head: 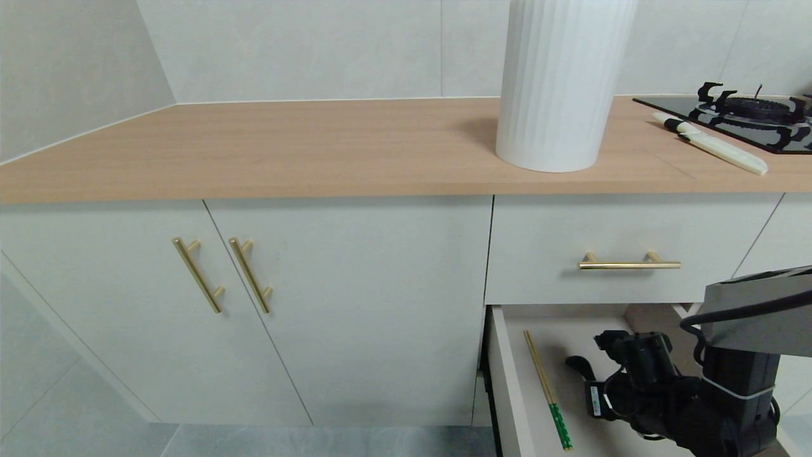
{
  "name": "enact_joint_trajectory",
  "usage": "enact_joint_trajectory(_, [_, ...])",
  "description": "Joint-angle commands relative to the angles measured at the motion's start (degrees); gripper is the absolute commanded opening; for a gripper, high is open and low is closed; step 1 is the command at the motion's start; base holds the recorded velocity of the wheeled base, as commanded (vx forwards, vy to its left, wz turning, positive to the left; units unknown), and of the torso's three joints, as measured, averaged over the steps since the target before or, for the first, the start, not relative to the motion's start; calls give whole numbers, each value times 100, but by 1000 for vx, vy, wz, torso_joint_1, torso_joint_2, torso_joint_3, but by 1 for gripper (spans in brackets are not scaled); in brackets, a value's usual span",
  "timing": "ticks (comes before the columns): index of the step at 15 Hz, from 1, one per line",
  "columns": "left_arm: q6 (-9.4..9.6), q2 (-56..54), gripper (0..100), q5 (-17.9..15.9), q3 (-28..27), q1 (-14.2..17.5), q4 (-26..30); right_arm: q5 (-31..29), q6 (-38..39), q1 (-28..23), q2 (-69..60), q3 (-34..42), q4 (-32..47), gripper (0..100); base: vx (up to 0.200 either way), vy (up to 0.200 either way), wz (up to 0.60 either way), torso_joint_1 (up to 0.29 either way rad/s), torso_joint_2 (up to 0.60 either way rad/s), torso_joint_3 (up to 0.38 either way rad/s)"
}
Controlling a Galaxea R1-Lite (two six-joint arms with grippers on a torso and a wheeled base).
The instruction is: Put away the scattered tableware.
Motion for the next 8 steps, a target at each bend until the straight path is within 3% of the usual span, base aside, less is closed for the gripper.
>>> enact_joint_trajectory(1, [-2, 2, 100, 1, 0, 2, 0, 0, 1, -4, 6, 0, 3, 100, 0, 0, 0, 0, 0, 0])
enact_joint_trajectory(8, [-2, 2, 100, 1, 0, 2, 0, -9, 1, -4, -161, 44, 3, 100, 0, 0, 0, 0, 0, 0])
